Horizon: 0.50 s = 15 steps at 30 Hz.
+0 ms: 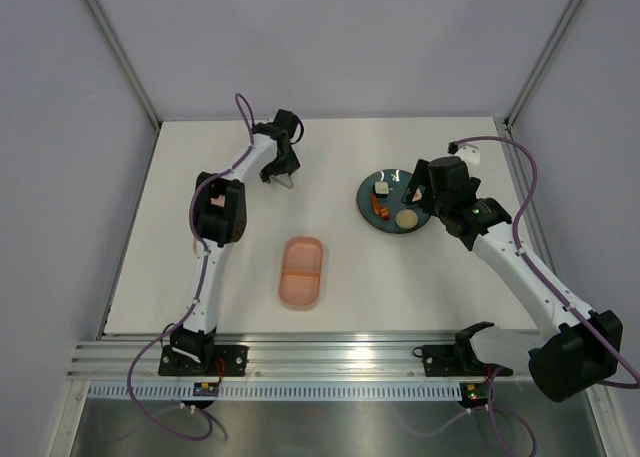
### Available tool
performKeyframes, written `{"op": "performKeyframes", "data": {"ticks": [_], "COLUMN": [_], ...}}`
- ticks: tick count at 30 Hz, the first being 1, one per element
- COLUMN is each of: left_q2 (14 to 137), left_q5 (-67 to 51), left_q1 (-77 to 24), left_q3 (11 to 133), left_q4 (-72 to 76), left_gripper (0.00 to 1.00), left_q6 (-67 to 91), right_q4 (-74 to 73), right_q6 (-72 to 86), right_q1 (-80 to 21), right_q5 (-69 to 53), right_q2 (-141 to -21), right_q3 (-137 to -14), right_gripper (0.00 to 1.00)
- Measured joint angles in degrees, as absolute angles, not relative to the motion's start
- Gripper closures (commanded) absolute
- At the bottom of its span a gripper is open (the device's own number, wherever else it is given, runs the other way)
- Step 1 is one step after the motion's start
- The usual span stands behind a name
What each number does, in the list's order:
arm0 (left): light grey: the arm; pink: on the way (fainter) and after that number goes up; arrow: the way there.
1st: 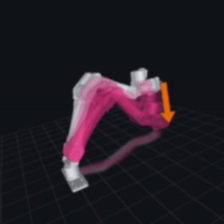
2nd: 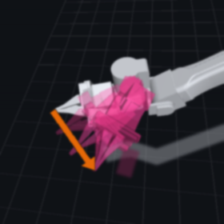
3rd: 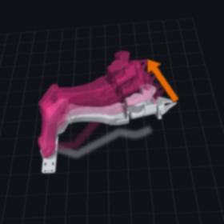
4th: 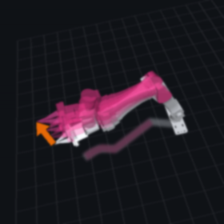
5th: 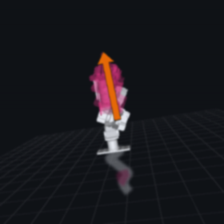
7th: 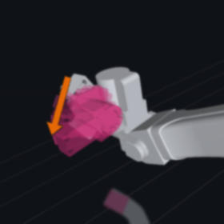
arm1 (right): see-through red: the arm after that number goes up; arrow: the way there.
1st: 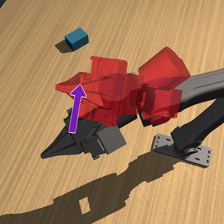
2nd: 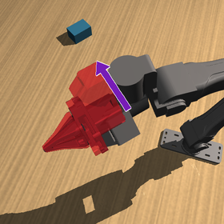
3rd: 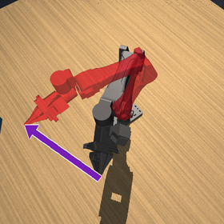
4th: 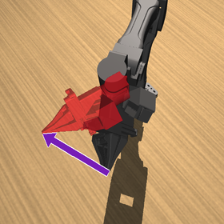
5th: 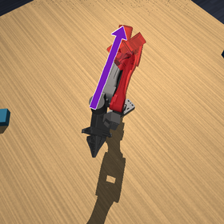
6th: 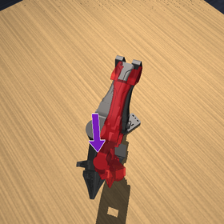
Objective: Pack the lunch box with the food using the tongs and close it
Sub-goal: Pick up the clamp at the center of the board.
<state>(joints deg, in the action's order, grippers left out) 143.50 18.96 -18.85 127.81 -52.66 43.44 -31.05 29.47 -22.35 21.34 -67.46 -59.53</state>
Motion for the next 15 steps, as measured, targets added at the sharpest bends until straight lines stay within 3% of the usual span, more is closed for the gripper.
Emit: {"op": "performKeyframes", "data": {"ticks": [9,15], "left_q2": [137.6,136.6], "left_q5": [12.2,9.4], "left_q1": [-19.5,-20.3], "left_q3": [117.4,115.5], "left_q4": [-46.4,-45.1], "left_gripper": [0.41,0.55], "left_q6": [32.1,27.2], "right_q4": [-31.1,-31.1], "right_q6": [30.5,31.5], "right_q1": [-22.4,-22.4], "right_q5": [21.2,20.3], "right_q2": [-67.6,-67.6], "right_q3": [-59.4,-59.1], "right_gripper": [0.01,0.00]}}
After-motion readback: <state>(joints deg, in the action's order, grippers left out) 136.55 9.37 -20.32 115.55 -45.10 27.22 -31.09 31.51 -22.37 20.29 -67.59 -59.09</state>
